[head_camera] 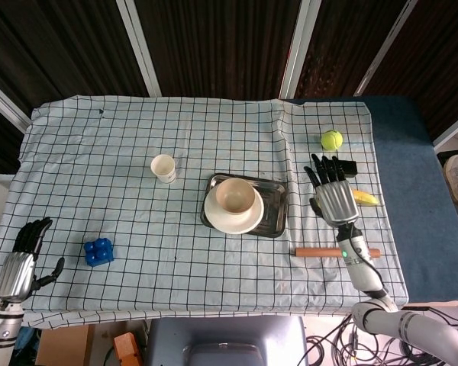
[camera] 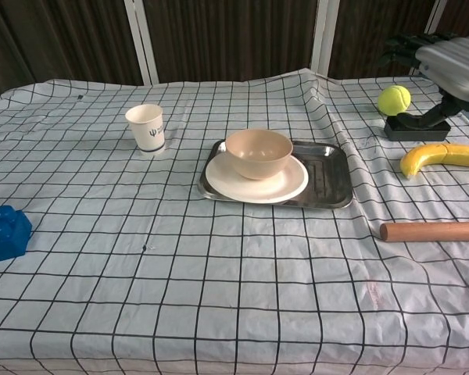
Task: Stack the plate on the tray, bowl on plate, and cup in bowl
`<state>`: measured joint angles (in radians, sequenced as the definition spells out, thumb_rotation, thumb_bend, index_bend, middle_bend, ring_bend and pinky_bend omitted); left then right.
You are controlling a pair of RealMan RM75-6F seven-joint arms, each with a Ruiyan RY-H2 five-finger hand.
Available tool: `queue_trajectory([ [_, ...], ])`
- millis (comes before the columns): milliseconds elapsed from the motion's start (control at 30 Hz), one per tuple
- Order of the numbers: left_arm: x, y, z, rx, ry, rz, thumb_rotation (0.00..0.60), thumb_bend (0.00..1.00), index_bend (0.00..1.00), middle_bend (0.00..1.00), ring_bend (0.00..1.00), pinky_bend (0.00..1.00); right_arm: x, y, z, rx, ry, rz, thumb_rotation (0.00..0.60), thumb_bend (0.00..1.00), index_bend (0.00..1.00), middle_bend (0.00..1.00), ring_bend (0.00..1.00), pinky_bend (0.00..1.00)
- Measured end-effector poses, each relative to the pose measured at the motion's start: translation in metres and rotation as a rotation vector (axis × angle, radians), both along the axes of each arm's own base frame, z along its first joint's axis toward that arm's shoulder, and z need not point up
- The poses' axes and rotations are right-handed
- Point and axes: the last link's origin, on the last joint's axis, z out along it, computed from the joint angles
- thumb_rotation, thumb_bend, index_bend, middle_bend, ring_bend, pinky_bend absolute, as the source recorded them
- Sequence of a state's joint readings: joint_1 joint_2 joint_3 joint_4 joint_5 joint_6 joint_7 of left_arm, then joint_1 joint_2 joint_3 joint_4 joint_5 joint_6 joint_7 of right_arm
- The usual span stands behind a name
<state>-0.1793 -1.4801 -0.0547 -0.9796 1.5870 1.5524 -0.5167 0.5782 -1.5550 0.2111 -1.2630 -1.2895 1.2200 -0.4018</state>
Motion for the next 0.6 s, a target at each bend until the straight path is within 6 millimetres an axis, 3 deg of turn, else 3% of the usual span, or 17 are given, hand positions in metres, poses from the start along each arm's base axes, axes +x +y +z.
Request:
queue_trajectory([
  [100,0.016,0.027,0.006,0.003,0.003,-0.039,0.600,0.42,0.00,0.06,0.00,0.00,-0.016,0.015,0.009,-0.010,0.002,-0.026,0.600,0.27,0.15,0.00,0.00,0.00],
  [300,0.053,0.074,0.011,0.002,0.038,-0.089,0.600,0.42,0.03,0.06,0.00,0.00,-0.064,0.068,0.031,-0.031,0.086,-0.099,0.600,0.27,0.15,0.00,0.00,0.00],
  [433,0.076,0.101,0.007,-0.025,0.037,-0.105,0.600,0.40,0.16,0.06,0.00,0.00,-0.093,0.104,0.052,-0.059,0.120,-0.164,0.600,0.27,0.15,0.00,0.00,0.00],
  [600,0.102,0.131,-0.007,-0.079,0.017,-0.105,0.600,0.40,0.23,0.01,0.00,0.00,-0.117,0.130,0.068,-0.075,0.133,-0.218,0.600,0.27,0.16,0.00,0.00,0.00],
])
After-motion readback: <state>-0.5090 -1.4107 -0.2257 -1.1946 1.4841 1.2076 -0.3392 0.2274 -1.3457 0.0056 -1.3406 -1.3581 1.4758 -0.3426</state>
